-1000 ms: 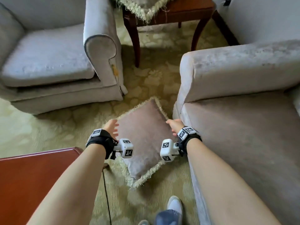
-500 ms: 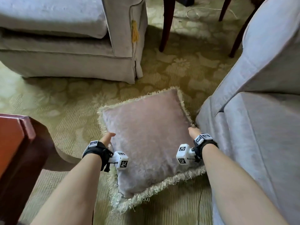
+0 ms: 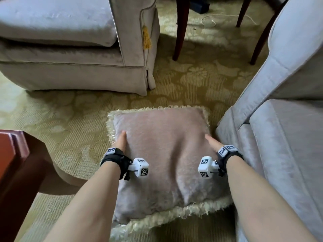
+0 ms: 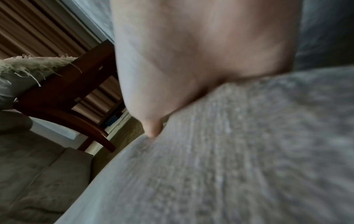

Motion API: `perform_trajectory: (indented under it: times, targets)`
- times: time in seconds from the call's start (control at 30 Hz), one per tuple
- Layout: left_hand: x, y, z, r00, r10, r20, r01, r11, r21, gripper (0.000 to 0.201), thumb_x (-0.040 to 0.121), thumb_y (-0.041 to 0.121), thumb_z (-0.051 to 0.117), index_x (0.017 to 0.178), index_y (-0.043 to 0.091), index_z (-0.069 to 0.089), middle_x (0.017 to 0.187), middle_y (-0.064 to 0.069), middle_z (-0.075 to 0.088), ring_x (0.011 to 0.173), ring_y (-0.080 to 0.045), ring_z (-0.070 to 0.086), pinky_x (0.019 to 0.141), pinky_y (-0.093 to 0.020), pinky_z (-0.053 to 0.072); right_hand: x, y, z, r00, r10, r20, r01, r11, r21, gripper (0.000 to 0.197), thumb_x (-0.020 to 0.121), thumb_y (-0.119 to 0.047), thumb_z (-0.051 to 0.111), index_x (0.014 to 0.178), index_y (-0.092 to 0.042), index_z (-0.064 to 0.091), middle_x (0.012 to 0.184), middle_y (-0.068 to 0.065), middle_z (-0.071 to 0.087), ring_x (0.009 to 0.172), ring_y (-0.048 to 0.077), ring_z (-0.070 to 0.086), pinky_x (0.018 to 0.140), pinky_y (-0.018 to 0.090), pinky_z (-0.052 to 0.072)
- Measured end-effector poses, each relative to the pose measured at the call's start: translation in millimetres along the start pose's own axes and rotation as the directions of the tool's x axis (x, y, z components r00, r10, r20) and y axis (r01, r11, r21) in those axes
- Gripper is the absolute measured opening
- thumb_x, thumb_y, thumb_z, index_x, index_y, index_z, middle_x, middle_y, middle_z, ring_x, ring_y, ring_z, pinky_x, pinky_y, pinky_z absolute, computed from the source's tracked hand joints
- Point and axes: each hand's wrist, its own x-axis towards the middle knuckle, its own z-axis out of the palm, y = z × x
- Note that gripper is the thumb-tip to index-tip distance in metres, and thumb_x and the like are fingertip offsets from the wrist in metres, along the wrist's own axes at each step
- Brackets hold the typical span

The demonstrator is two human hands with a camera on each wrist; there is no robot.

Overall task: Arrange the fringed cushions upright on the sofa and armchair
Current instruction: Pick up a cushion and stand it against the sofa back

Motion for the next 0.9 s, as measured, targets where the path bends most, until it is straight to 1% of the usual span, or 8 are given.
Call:
perform_trajectory:
  times: [0.07,0.1,0.33,0.43,0.53,0.7,0.83,0.9]
  targets:
    - [48,10,-17,0.993,0.003,-0.118,0.003,0.999,0.046,0.127,0.017,0.101,0.045,0.121,0.029,0.054,0.122,-0.010,0.060,0.102,-0.040,0.061,0.092,-0.057,0.042,-3,8,1,0.998,0.035,0.061,-0.034,0.999,-0.013,0.078,0.091,-0.053,0.051,0.151,-0.007,0.030,0.154,0.014,0.032,0.139,0.029,0.035,0.116,0.037,0.024]
    - [18,27,-17,0.986,0.018,-0.166,-0.002,0.995,0.097,0.131,0.013,0.101,0.043,0.122,0.029,0.054,0.122,-0.009,0.061,0.102,-0.040,0.061,0.091,-0.056,0.042,6,17,-1,0.998,0.016,0.063,-0.017,1.000,0.010,0.076,0.089,-0.049,0.054,0.147,-0.004,0.037,0.150,0.017,0.039,0.134,0.030,0.042,0.114,0.039,0.028]
    - [-207,178,-15,0.916,0.259,-0.305,-0.285,0.958,-0.043,0.110,0.041,0.089,0.055,0.124,0.017,0.058,0.121,-0.005,0.062,0.101,-0.028,0.061,0.095,-0.043,0.045,-151,-100,-49,0.993,-0.080,-0.087,0.087,0.993,0.075,0.052,0.100,-0.033,0.044,0.139,0.000,0.046,0.143,0.018,0.047,0.131,0.031,0.045,0.105,0.032,0.036]
    - [-287,235,-16,0.867,0.316,-0.385,-0.390,0.912,-0.129,0.094,0.063,0.081,0.047,0.123,0.010,0.059,0.121,-0.009,0.062,0.105,-0.029,0.059,0.096,-0.037,0.045,-208,-154,-87,0.973,-0.095,-0.211,0.143,0.964,0.223,0.063,0.092,-0.032,0.056,0.145,-0.004,0.039,0.149,0.010,0.040,0.133,0.027,0.043,0.104,0.028,0.032]
    - [-356,287,-21,0.833,0.328,-0.446,-0.435,0.886,-0.160,0.084,0.079,0.072,0.043,0.128,0.005,0.053,0.132,-0.014,0.056,0.120,-0.030,0.052,0.101,-0.034,0.038,-280,-207,-128,0.964,-0.092,-0.251,0.175,0.928,0.329,0.053,0.095,-0.022,0.056,0.142,-0.001,0.043,0.136,0.010,0.050,0.128,0.027,0.047,0.081,0.017,0.033]
    - [-479,365,-11,0.845,0.362,-0.395,-0.453,0.876,-0.166,0.084,0.079,0.071,0.043,0.132,0.006,0.049,0.136,-0.013,0.051,0.124,-0.028,0.047,0.105,-0.033,0.032,-396,-270,-203,0.926,-0.076,-0.370,0.229,0.893,0.388,0.047,0.094,-0.033,0.058,0.122,0.005,0.061,0.129,0.019,0.060,0.118,0.033,0.056,0.102,0.037,0.041]
    - [-573,419,37,0.855,0.451,-0.256,-0.472,0.881,-0.023,0.093,0.066,0.080,0.029,0.133,0.019,0.051,0.135,-0.013,0.053,0.122,-0.030,0.049,0.106,-0.038,0.034,-480,-285,-280,0.874,0.007,-0.486,0.268,0.826,0.495,0.044,0.093,-0.037,0.054,0.116,0.000,0.064,0.119,0.017,0.065,0.107,0.034,0.060,0.092,0.040,0.047]
    - [-620,438,74,0.844,0.511,-0.161,-0.511,0.858,0.044,0.082,0.078,0.072,0.031,0.133,0.015,0.050,0.136,-0.014,0.051,0.123,-0.031,0.048,0.107,-0.040,0.035,-513,-282,-324,0.843,0.053,-0.535,0.262,0.829,0.494,0.047,0.096,-0.038,0.050,0.122,-0.001,0.062,0.125,0.015,0.062,0.112,0.034,0.058,0.088,0.035,0.044]
